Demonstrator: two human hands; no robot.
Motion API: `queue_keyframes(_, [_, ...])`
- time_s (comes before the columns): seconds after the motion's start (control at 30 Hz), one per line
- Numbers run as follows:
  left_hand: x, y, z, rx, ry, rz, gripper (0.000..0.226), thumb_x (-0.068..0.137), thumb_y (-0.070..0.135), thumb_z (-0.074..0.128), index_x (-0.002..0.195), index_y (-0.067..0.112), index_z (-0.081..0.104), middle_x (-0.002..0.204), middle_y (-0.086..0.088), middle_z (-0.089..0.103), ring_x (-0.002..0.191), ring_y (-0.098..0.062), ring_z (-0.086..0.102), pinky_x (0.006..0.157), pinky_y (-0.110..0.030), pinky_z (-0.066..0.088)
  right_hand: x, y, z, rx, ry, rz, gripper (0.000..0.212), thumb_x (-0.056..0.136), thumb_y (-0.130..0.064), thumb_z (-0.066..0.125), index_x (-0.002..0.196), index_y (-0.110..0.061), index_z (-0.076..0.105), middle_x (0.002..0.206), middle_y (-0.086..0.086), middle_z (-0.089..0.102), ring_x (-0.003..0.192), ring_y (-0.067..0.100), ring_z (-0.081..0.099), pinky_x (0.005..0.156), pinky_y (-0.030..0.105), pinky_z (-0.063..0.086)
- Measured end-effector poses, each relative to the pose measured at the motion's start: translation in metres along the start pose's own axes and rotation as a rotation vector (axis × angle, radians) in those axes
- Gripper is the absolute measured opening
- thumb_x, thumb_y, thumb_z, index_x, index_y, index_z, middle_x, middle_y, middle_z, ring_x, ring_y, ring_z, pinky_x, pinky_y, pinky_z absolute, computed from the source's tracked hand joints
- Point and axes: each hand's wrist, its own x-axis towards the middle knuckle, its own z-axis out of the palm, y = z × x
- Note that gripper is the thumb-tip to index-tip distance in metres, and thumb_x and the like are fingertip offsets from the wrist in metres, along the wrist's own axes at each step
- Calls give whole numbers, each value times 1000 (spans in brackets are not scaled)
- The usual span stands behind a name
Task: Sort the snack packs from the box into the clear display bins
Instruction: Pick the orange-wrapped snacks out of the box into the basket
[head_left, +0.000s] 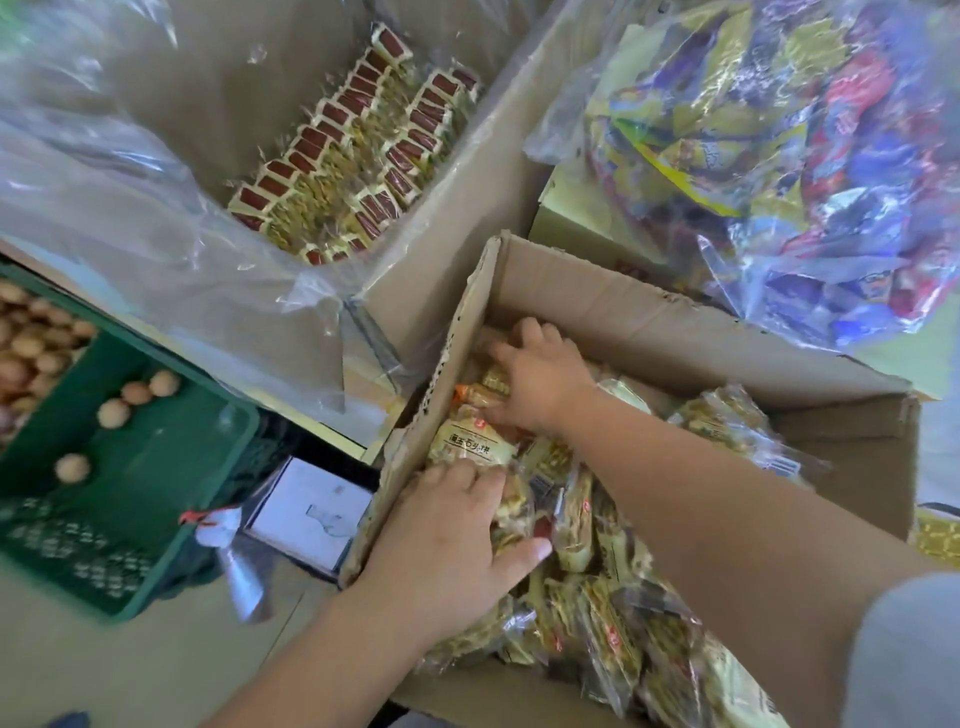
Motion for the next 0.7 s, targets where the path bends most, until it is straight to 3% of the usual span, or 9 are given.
queue_keyframes(0.17, [-1,-5,1,-111,5,-15,98,80,88,29,160,31,25,157,11,27,145,-13,19,120,-35,28,3,-5,6,-5,-104,-6,82,64,-70,70,139,-44,49,124,4,40,122,31,32,99,52,32])
queue_keyframes(0.27, [0,-4,-1,-158,-1,-26,100,77,90,32,159,34,27,167,13,9,154,-12,5,127,-41,18,2,-5,8,100,-193,0,86,64,-60,76,142,-45,44,132,5,32,126,32,29,100,53,42])
queue_keyframes(0.33, [2,-5,-1,-168,-17,-29,97,80,89,38,160,36,24,170,15,1,156,-12,0,127,-41,13,0,-3,8,108,-196,-19,84,64,-60,78,140,-47,46,135,5,31,126,31,29,99,53,46])
queue_keyframes(0.57, [8,-6,2,-187,-29,-45,92,85,83,45,160,34,23,170,7,14,155,-15,9,125,-35,13,-4,1,13,166,-194,-59,69,70,-58,75,134,-45,54,132,4,36,126,30,33,94,49,43])
queue_keyframes(0.7, [9,-7,2,-241,-61,-113,98,74,92,48,157,46,24,172,7,-1,157,-20,4,124,-41,17,-11,13,-1,323,-102,1,70,64,-61,76,130,-42,58,129,3,37,121,31,38,97,45,47])
